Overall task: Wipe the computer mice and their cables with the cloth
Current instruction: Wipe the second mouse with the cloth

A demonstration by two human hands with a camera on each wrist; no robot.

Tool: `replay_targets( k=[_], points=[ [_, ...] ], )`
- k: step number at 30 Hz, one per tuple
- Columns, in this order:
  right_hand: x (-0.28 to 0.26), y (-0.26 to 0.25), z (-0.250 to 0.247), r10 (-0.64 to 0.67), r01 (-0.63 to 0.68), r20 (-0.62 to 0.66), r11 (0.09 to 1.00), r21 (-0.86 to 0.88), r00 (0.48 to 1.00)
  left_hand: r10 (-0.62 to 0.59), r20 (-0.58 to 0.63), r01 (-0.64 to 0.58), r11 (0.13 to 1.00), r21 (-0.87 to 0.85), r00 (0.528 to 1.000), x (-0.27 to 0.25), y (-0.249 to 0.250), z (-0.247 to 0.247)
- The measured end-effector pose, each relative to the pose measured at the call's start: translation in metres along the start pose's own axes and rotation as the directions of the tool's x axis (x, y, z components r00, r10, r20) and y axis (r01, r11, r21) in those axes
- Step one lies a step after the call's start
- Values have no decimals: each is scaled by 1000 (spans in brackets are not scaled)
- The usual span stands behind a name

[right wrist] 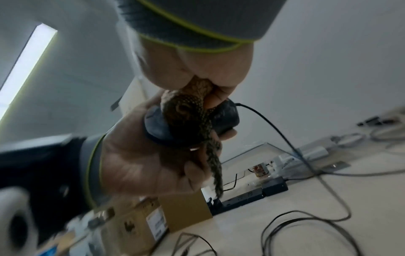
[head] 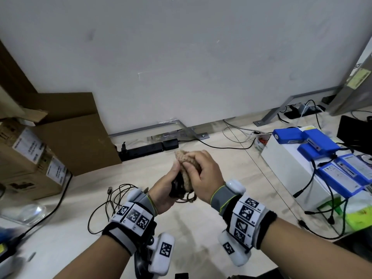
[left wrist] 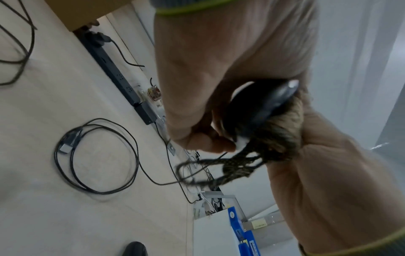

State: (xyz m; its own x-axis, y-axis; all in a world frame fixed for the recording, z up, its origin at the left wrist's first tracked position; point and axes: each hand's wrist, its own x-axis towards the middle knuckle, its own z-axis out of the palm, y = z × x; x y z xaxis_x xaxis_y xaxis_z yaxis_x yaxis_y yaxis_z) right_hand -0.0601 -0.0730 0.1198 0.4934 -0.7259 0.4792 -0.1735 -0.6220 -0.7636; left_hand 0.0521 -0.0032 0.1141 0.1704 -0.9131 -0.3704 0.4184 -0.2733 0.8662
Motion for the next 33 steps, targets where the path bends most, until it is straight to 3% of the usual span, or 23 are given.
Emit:
replay_targets(
  k=[3, 6, 8, 10, 13, 15, 17, 19, 21, 24, 26, 28, 30, 33],
  points=[
    [16, 10, -10, 126, -129, -95, 991, -23, 987, -65, 3, 65, 991, -121, 998, 1, 0, 0],
    [19, 21, -18, 242, -244, -66, 969, -35, 968, -107, -7, 103, 975, -197, 994, 1, 4, -1],
    [10, 17, -16, 183, -182, 21, 982, -44, 983, -104, -50, 90, 970, -225, 993, 4, 6, 0],
    [-6, 5, -10, 29, -26, 147, 999, -21, 989, -103, -108, 73, 965, -251, 989, 8, 6, 2],
    [-19, -5, -7, -145, 135, 304, 989, 53, 942, -120, -108, 86, 957, -277, 987, 10, 5, -2],
    [-6, 6, -10, -84, 83, 259, 996, 15, 962, -135, -85, 111, 963, -246, 987, 9, 4, -3],
    [11, 21, -14, 59, -47, 111, 993, -106, 992, -169, -80, 148, 964, -219, 982, 6, 4, 0],
    [15, 22, -13, 121, -115, 40, 984, -136, 992, -177, -96, 151, 960, -235, 980, 7, 5, 3],
    [2, 6, -6, 33, -28, 113, 999, -46, 993, -150, -131, 115, 963, -244, 980, 9, 7, 4],
    [-18, -9, -2, -154, 149, 265, 988, 39, 952, -105, -128, 67, 960, -272, 986, 10, 8, 5],
    [-4, 2, -7, -132, 135, 242, 991, 5, 961, -104, -103, 77, 968, -238, 989, 7, 9, 9],
    [19, 18, -13, 10, 3, 113, 993, -116, 994, -138, -78, 117, 965, -234, 987, 6, 10, 12],
    [26, 24, -14, 130, -120, 40, 975, -186, 991, -169, -84, 144, 959, -246, 982, 5, 12, 14],
    [7, -1, -6, 25, -10, 133, 993, -116, 991, -125, -135, 84, 958, -275, 983, 8, 17, 15]
  ],
)
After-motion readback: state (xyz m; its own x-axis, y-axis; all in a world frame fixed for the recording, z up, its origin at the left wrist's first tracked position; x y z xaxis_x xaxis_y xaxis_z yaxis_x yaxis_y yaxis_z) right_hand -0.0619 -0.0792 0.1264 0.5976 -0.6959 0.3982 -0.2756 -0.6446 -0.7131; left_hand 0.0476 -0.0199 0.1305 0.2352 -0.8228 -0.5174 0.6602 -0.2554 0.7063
